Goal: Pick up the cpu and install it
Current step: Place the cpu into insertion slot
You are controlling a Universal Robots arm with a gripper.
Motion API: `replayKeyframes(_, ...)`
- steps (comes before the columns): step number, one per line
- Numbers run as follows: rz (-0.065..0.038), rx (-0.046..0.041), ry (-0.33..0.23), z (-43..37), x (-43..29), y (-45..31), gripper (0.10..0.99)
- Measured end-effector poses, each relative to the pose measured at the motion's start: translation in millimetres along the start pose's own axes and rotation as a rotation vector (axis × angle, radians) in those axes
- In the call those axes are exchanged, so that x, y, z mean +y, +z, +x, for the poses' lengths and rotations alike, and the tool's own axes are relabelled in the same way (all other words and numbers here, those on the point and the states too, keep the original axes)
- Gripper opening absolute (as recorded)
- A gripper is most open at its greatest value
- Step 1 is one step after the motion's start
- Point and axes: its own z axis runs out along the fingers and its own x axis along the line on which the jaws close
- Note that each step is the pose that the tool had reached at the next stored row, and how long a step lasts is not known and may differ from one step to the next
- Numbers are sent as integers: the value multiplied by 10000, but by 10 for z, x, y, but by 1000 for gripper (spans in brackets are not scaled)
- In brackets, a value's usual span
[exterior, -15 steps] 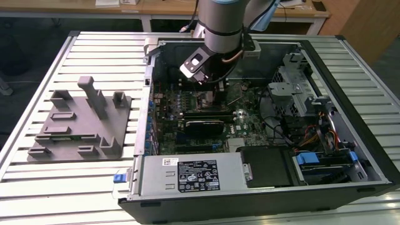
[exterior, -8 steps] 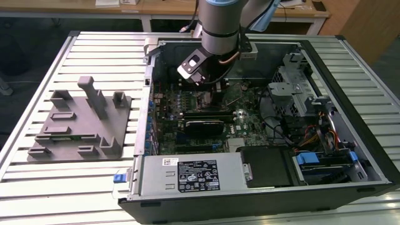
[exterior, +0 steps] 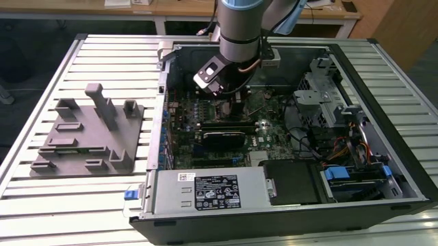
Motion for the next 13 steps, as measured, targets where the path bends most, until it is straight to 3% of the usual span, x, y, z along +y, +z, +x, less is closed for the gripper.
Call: replayKeyframes(13, 3, 20, -111, 9, -8, 65, 541)
